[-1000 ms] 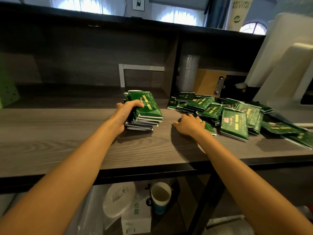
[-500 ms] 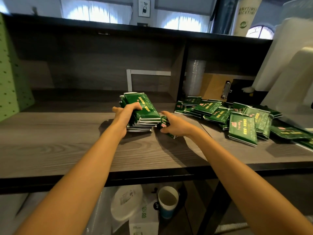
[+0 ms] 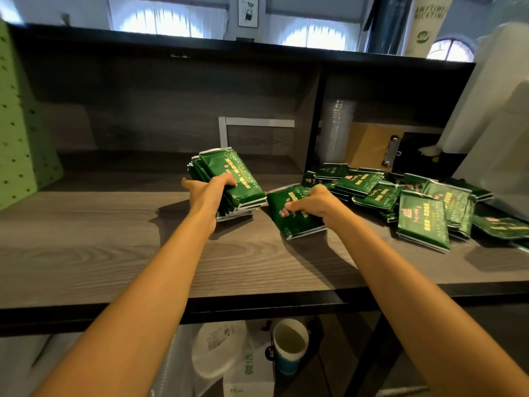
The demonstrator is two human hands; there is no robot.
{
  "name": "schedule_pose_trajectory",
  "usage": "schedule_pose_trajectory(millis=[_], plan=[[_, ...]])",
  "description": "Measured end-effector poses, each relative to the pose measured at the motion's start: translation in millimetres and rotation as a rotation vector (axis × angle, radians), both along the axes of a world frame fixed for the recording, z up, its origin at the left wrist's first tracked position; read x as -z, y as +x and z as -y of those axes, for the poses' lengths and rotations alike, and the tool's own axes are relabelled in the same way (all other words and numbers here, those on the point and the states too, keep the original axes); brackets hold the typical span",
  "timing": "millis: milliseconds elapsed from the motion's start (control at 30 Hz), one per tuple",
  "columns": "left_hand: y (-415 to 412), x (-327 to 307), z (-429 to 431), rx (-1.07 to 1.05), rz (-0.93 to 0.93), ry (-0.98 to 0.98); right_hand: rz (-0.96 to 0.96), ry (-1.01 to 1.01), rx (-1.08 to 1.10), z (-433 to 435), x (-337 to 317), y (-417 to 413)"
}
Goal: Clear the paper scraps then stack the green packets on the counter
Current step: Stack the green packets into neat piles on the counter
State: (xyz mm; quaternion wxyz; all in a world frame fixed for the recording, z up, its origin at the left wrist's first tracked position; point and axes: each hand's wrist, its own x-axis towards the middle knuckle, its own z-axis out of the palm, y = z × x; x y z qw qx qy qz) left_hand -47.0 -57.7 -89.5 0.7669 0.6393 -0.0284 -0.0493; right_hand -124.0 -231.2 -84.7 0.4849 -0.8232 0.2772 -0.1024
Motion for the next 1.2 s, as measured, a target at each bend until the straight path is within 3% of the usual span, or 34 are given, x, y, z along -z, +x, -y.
schedule_pose_trajectory(millis=[100,233,400,533,667,833,933,1100,1200], plan=[[1,0,0,-0.013,0.018,-0.029,0.301,0.261,0.051,1,-1,2],[0,-1,2,0.026,0.024,-0.067,0.524,0.518,-0.233,-3,-15,-1],[0,-1,4,0.169,0.150,-0.068,0.511,0.381,-0.381,-21,-15,7],[-3,0,5,0.372,0.268,-0.022,0.557,0.523,-0.388,-21,-2,6],[-7,2,4,0.538,0.272,-0.044,0.412,0.518,-0.493,-16,7,2],[-17,1,4,0.461,0.331,-0.154,0.371,0.420,-0.511,-23,7,-2],[-20,-1,7,0.369,0.390,-0.108,0.365,0.399,-0.536,-27,5,-5],[-28,6,14,0.505,0.448,-0.091,0.368,0.348,-0.546,-32,8,-5],[-30,3,13,0.389,0.468,-0.113,0.373,0.333,-0.540,-33,6,-7]])
